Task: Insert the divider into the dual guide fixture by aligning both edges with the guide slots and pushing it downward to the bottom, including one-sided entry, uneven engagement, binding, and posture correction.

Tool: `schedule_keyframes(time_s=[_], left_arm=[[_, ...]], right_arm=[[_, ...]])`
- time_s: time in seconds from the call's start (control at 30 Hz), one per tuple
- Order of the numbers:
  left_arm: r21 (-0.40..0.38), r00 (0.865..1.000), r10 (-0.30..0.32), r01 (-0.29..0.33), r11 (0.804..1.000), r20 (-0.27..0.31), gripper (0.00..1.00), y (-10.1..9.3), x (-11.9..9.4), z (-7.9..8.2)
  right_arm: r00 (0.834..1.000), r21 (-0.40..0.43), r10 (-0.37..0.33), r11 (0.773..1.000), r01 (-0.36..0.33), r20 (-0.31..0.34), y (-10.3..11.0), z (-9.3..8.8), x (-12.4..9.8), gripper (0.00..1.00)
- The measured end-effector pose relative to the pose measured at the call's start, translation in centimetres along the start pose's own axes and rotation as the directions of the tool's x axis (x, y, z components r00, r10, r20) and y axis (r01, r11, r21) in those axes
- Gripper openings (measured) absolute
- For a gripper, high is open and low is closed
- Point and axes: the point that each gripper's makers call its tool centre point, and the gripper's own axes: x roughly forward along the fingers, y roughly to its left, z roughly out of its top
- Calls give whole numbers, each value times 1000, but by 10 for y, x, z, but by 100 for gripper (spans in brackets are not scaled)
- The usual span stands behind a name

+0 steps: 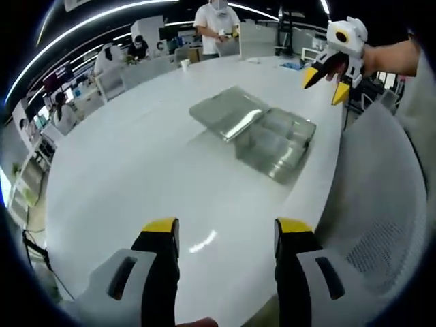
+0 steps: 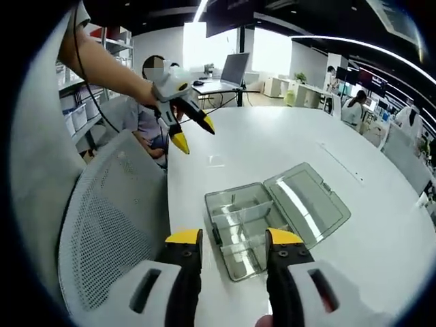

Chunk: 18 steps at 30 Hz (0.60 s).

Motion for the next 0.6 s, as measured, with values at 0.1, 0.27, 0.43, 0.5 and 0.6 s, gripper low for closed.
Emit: schedule_keyframes(time_s=[0.1, 0.27, 0.43, 0.5, 0.6], left_arm=[[-5, 1000, 2, -2, 1000, -22, 53, 5, 3, -5], [-32, 998, 14, -15, 999, -57, 51, 15, 9, -17], [-42, 997, 12, -16, 999, -80, 50, 18, 14, -23], [-35, 996, 8, -12, 999, -92, 50, 20, 16, -25], [-31, 995, 6, -9, 999, -102, 50, 23, 17, -27]], right_arm=[[1000, -1, -3, 1000, 3, 2, -1, 1, 0, 33], [1000, 0, -6, 1000, 6, 3, -2, 1, -1, 33], [1000, 4, -4, 1000, 4, -2, -2, -2, -1, 33], [1000, 6, -4, 1000, 4, -2, -3, -2, -1, 33], [1000, 7, -4, 1000, 4, -2, -3, -3, -1, 34]])
